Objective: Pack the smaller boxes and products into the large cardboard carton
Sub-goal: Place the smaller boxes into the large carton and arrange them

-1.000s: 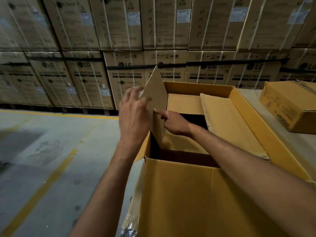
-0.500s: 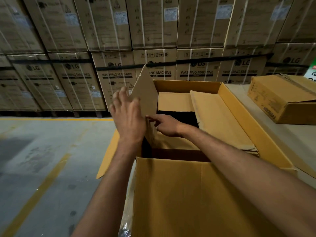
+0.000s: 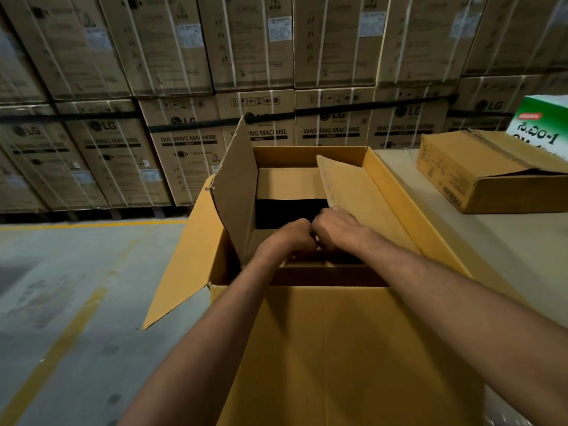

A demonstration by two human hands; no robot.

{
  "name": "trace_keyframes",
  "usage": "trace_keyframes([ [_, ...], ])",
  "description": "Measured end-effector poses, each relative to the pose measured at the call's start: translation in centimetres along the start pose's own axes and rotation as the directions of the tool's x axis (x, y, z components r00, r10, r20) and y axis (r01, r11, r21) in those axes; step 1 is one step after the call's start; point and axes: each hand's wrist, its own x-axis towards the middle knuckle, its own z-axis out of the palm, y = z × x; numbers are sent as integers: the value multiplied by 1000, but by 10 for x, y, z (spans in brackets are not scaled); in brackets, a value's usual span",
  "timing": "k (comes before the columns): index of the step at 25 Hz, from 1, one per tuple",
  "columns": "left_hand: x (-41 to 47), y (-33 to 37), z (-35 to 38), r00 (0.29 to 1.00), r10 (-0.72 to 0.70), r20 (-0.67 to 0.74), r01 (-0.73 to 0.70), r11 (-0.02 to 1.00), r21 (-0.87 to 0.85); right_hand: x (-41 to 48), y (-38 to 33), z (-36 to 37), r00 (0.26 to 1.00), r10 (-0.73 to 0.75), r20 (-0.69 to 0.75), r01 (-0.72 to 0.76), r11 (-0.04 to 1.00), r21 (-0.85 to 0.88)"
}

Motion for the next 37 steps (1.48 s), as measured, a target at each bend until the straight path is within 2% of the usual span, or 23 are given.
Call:
trace_keyframes([
  [3,2,28,8,994,89,-65,-104,953,-283,-13,28,-18,978,46,-204,-55,998,-38],
  [6,0,59,19,968,251,-1,-227,874,-429,-34,64,-34,914,261,-312,-251,965,71],
  [8,5,80,30,944,327,41,-288,879,-380,-48,85,-41,852,452,-264,-411,890,199],
  [11,13,105,46,924,382,36,-359,894,-270,-69,113,-46,780,600,-178,-530,784,323],
  [13,17,119,55,900,435,39,-419,885,-203,-85,133,-49,700,697,-156,-605,694,390],
  [15,18,133,65,878,476,56,-462,872,-162,-99,151,-51,619,767,-170,-670,628,395],
  [16,19,140,71,872,486,55,-474,867,-153,-104,156,-51,602,776,-190,-695,626,353],
  [17,20,148,76,868,495,41,-485,863,-142,-108,157,-52,608,768,-199,-717,639,277],
  [20,26,157,87,861,508,-3,-507,860,-55,-110,147,-43,688,709,-155,-712,701,45],
  [23,24,148,89,885,449,120,-448,893,-33,-106,136,-28,758,619,-205,-648,749,-134],
  [26,24,128,83,913,368,173,-382,923,51,-101,126,-10,841,458,-288,-516,838,-175],
  [29,25,101,74,956,235,176,-261,955,140,-94,114,4,895,381,-232,-402,914,-47],
  [32,28,77,67,977,102,190,-145,962,230,-81,95,16,927,364,-90,-328,903,278],
  [34,27,67,63,984,76,161,-122,947,296,-68,83,25,941,340,-2,-306,850,430],
  [37,15,69,51,992,119,42,-126,917,378,-50,73,31,971,232,52,-225,827,516],
])
